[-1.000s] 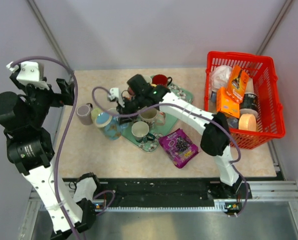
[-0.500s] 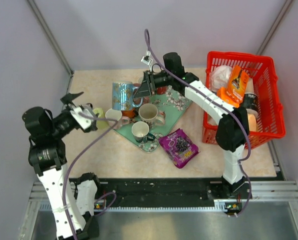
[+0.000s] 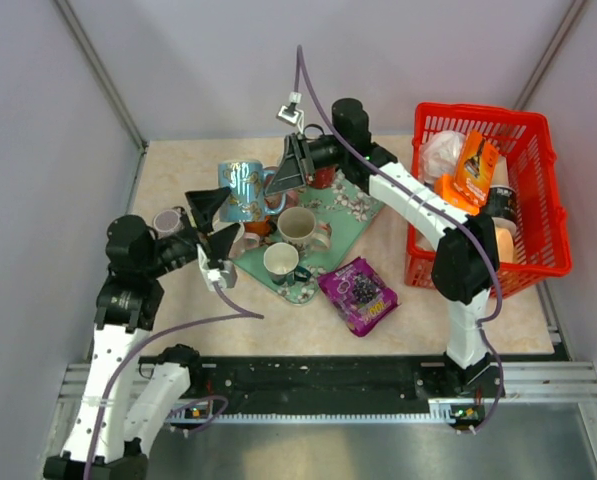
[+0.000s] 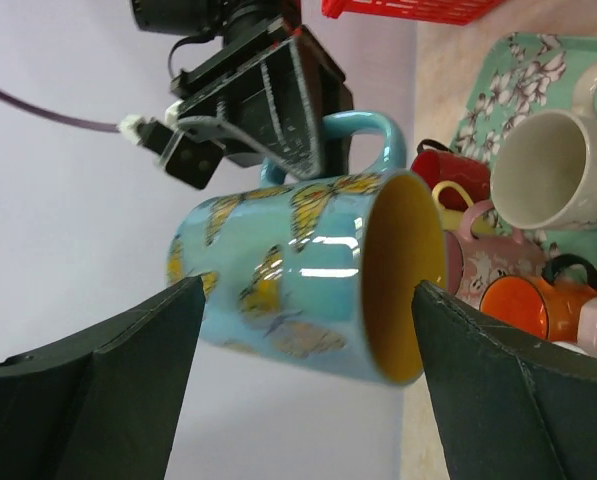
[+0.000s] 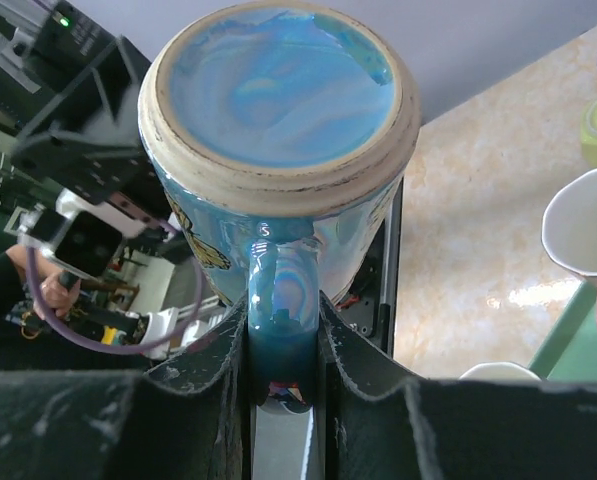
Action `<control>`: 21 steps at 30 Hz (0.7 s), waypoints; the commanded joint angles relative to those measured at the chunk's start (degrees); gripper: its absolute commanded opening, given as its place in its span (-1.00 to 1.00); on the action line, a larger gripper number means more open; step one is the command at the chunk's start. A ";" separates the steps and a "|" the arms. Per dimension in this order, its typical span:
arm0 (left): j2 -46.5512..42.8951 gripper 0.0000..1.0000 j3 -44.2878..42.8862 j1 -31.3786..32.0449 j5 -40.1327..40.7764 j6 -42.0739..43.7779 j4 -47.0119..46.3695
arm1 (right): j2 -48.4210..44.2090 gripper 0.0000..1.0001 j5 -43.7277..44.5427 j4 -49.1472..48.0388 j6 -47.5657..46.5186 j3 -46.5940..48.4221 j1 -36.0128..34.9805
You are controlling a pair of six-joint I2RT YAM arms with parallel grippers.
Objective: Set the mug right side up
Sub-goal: Turn over the cup at the center of the board.
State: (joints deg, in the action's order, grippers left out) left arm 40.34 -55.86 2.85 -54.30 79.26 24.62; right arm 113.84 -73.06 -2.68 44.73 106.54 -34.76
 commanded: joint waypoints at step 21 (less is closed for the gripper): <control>2.47 -1.00 0.94 15.43 28.89 -1.99 -9.55 | -4.76 0.18 0.45 -1.90 -5.51 -0.19 2.32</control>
State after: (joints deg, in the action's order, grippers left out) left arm 44.10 -47.99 17.87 -31.07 84.36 -1.17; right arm 113.86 -72.84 0.67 48.38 104.49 -34.33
